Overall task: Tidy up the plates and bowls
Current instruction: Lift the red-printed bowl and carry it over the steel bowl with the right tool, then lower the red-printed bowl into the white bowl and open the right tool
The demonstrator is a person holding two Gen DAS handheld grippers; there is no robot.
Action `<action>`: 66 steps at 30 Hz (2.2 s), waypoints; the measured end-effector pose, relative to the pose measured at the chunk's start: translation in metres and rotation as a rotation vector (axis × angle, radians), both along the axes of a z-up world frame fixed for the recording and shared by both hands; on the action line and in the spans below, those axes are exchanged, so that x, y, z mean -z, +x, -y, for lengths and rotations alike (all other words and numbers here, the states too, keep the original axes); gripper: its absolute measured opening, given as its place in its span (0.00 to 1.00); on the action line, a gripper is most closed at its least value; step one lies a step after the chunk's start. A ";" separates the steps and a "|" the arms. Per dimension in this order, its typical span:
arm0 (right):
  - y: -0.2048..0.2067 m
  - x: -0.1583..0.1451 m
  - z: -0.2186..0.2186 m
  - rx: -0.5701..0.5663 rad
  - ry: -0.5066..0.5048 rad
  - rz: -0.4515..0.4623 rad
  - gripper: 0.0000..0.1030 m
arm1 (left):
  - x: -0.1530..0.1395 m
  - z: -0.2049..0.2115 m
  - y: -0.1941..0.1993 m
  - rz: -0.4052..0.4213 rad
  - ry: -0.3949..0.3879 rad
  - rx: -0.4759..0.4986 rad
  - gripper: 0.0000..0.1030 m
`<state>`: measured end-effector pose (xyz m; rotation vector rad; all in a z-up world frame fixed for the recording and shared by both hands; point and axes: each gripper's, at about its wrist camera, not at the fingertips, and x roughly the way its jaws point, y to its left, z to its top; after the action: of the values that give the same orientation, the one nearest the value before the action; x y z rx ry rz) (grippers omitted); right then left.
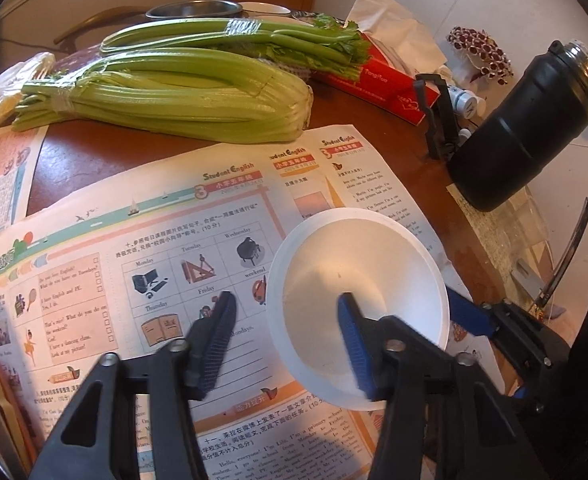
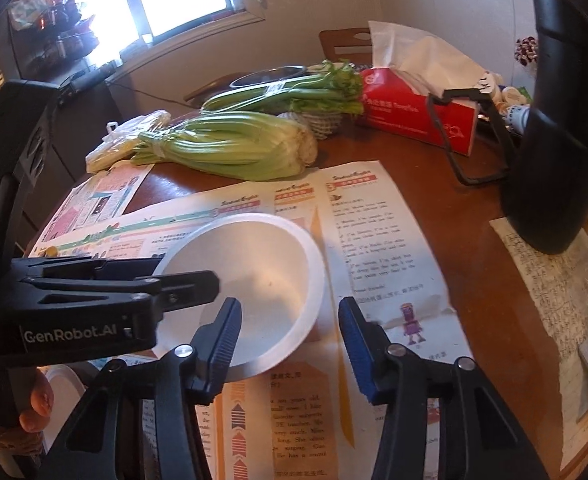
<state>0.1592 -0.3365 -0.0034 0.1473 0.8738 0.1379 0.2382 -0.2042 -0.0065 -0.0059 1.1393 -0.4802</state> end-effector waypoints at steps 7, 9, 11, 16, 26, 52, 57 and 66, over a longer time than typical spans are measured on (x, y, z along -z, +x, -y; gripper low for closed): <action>0.000 -0.002 -0.012 -0.033 -0.016 0.005 0.45 | 0.001 0.002 -0.003 -0.015 -0.023 0.029 0.32; -0.001 -0.003 -0.012 -0.032 -0.014 0.006 0.45 | -0.001 0.001 -0.003 -0.012 -0.028 0.028 0.32; -0.002 -0.005 -0.013 -0.033 -0.015 0.012 0.45 | -0.003 -0.001 -0.005 -0.008 -0.033 0.033 0.32; -0.008 -0.014 -0.016 -0.038 -0.018 0.027 0.45 | -0.014 -0.006 -0.012 0.019 -0.047 0.032 0.32; -0.031 -0.038 -0.032 -0.064 -0.025 0.081 0.45 | -0.044 -0.029 -0.043 0.084 -0.071 0.008 0.32; -0.110 -0.085 -0.089 -0.167 -0.058 0.204 0.45 | -0.094 -0.090 -0.138 0.226 -0.094 -0.072 0.32; -0.123 -0.087 -0.098 -0.184 -0.068 0.218 0.46 | -0.095 -0.099 -0.151 0.238 -0.097 -0.085 0.33; -0.141 -0.078 -0.106 -0.207 -0.067 0.211 0.46 | -0.082 -0.107 -0.167 0.231 -0.104 -0.094 0.33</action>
<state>0.0179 -0.2305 0.0741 -0.0213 0.6809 0.3120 0.0709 -0.0972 0.0752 -0.0919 0.8826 -0.4435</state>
